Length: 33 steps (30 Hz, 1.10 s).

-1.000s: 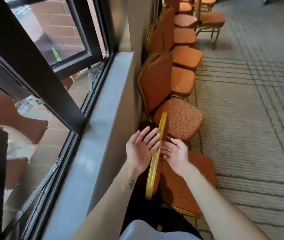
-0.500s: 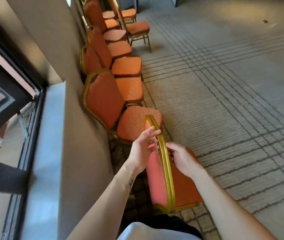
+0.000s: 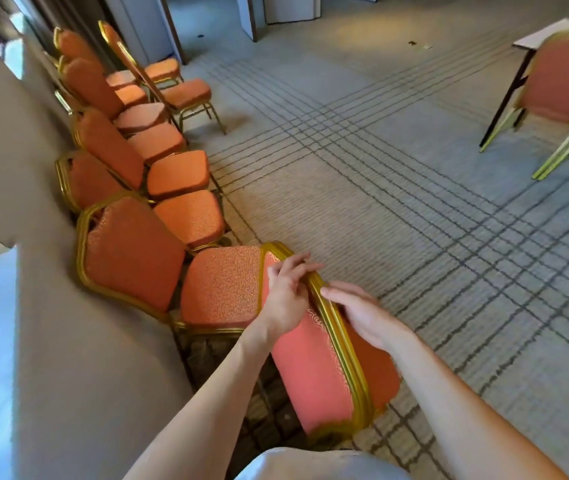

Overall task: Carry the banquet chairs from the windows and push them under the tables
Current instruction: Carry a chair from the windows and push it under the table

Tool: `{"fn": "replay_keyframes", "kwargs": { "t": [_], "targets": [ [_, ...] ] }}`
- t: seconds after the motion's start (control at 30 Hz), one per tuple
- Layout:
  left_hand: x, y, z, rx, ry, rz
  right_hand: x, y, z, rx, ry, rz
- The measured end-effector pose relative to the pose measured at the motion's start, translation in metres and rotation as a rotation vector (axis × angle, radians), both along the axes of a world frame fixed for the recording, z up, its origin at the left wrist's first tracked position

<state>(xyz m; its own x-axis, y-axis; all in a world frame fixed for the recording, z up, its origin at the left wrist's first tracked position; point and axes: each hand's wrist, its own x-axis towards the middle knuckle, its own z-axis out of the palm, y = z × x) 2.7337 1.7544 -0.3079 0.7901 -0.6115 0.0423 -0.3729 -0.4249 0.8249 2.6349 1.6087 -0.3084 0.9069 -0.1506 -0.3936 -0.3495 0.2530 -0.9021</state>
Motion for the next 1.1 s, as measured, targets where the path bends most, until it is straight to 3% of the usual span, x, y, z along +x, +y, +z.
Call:
{"fn": "replay_keyframes", "kwargs": {
  "t": [0.17,0.6,1.1],
  "targets": [
    [0.002,-0.037,-0.007,0.157,-0.181,-0.101,-0.010,-0.022,0.013,-0.159,-0.028,-0.040],
    [0.039,-0.099,-0.012,0.155,-0.316,-0.273,-0.002,-0.064,0.002,-0.466,-0.047,-0.235],
    [0.072,-0.115,-0.018,0.180,-0.372,-0.215,0.037,-0.098,0.011,-0.808,-0.004,-0.091]
  ]
}}
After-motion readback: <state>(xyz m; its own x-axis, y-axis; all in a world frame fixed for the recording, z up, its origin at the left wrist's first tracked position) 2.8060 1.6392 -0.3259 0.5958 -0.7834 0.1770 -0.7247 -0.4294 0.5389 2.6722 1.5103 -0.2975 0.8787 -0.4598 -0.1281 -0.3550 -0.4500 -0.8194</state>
